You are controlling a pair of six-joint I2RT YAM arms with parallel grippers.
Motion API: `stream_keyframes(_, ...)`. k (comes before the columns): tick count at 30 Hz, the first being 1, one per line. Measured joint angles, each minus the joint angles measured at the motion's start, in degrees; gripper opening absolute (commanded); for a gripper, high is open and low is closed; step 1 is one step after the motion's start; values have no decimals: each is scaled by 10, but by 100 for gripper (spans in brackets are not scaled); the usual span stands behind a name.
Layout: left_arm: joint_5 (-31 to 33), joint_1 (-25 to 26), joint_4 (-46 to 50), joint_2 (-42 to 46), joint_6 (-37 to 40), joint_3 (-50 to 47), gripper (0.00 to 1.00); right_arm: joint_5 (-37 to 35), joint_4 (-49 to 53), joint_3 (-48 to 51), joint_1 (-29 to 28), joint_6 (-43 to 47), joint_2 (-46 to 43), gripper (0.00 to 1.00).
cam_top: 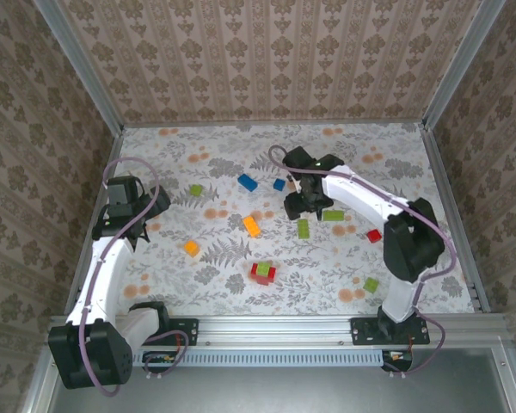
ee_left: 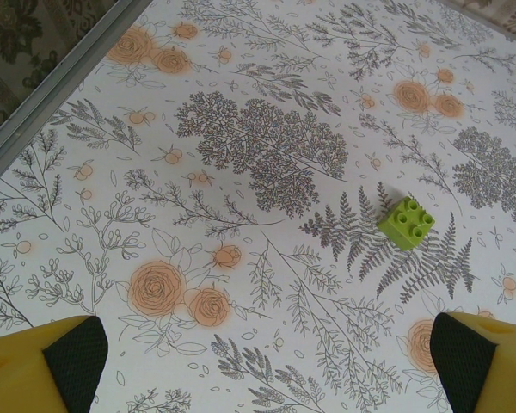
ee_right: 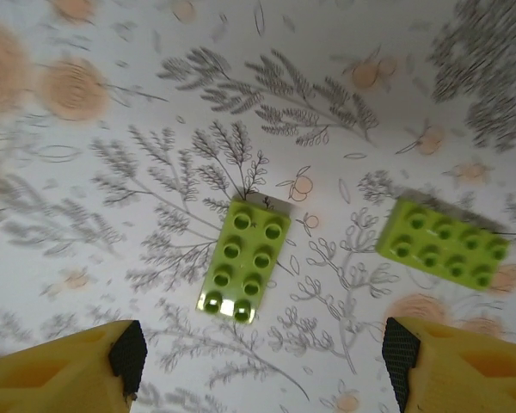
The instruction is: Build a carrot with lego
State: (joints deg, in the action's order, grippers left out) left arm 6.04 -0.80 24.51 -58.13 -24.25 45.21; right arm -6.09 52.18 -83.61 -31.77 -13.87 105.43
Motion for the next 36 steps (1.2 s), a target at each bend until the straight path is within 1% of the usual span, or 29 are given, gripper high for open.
stream_keyframes(6, 0, 1, 0, 0, 0, 0, 100, 2, -37, 26, -5, -49, 50, 75)
stream_keyframes(14, 2, 1, 0, 0, 0, 0, 100, 5, -75, 40, -5, -90, 69, 70)
stream_keyframes(20, 2, 1, 0, -1, 0, 0, 100, 5, -94, 74, -5, -109, 72, 65)
stream_keyframes(22, 2, 1, 0, -2, 0, 0, 100, 10, -102, 78, -5, -115, 71, 60)
stream_keyframes(25, 2, 1, 0, -4, 0, 0, 100, 16, -111, 83, -5, -121, 69, 46)
stream_keyframes(28, 2, 1, 0, -6, 0, 1, 100, 16, -117, 89, -6, -122, 65, 38)
stream_keyframes(32, 2, 1, 0, -7, 0, 1, 100, 18, -122, 94, -6, -119, 58, 32)
stream_keyframes(36, 2, 1, 0, -7, 0, 1, 100, 20, -110, 96, -11, -98, 51, 31)
